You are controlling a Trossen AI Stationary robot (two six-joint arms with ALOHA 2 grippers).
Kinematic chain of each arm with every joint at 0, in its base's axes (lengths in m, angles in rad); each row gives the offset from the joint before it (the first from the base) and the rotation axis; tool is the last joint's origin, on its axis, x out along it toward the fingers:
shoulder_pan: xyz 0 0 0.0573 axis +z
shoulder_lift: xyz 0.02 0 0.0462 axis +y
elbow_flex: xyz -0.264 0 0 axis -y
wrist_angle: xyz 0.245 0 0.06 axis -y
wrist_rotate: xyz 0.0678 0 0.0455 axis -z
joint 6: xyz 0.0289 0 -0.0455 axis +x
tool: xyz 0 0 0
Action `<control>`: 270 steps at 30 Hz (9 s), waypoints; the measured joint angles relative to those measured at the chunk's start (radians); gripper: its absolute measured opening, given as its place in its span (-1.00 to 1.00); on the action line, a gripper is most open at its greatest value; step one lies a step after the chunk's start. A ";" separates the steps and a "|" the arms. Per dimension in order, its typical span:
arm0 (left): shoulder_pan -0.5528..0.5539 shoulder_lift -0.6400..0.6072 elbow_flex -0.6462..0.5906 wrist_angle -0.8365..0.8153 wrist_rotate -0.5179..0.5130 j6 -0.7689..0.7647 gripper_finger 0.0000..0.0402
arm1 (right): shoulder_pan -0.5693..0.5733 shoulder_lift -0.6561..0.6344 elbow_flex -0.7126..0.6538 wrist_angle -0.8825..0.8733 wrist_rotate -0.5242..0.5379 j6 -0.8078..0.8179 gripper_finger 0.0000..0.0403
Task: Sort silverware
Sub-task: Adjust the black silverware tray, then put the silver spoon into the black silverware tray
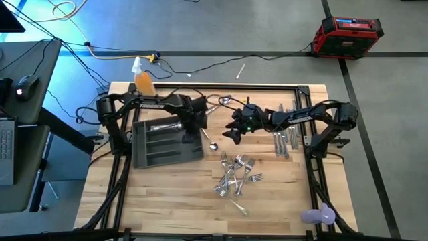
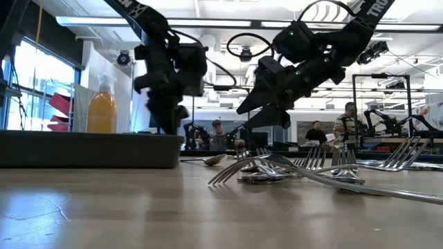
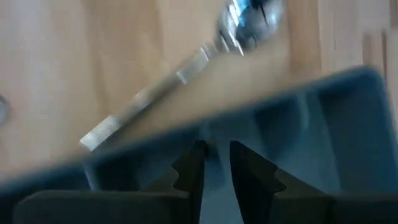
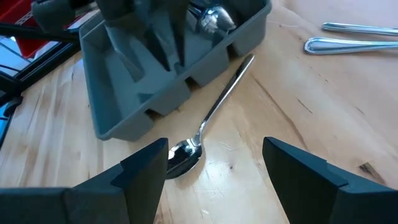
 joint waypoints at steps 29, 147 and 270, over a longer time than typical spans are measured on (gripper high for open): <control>-0.115 -0.080 -0.027 0.256 -0.277 -0.007 -0.93 | 0.073 0.000 0.000 0.016 0.088 -0.103 0.24; -0.468 -0.295 -0.428 1.137 -0.863 0.401 -0.35 | 0.245 -0.095 -0.156 0.508 0.149 0.233 -1.00; 0.085 0.202 0.257 0.437 -0.468 -0.185 -0.13 | 0.276 -0.289 -0.157 0.097 0.240 0.165 0.13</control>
